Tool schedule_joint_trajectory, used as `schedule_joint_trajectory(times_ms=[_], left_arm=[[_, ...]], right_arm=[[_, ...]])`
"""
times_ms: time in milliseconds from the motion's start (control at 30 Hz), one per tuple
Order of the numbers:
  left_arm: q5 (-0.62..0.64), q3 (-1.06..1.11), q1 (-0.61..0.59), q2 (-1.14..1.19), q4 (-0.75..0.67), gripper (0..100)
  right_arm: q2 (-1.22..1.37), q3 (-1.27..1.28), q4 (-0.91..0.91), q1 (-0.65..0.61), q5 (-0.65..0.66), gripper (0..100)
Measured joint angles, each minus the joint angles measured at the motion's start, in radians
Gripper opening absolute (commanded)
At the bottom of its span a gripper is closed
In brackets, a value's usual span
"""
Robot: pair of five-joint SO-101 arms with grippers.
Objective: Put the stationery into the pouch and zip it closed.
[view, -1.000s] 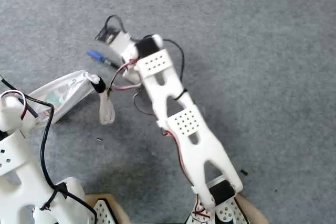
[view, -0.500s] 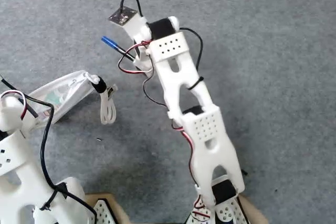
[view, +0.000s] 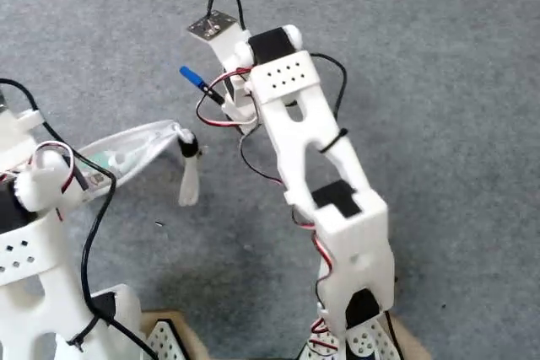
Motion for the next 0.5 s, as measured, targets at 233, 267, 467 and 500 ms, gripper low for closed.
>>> schedule_joint_trajectory(times_ms=[233, 267, 467, 500], left_arm=[[-0.003, 0.0, 0.032, 0.0, 0.0, 3], [-0.003, 0.0, 0.032, 0.0, 0.0, 3], [-0.003, 0.0, 0.032, 0.0, 0.0, 3], [-0.003, 0.0, 0.032, 0.0, 0.0, 3]], right_arm=[[-0.249, 0.307, 0.0, 0.051, 0.0, 1.2], [-0.284, 0.351, 0.0, 0.061, 0.0, 1.2], [-0.482, 0.62, 0.0, 0.112, 0.0, 1.2], [-0.517, 0.663, 0.0, 0.124, 0.0, 1.2]])
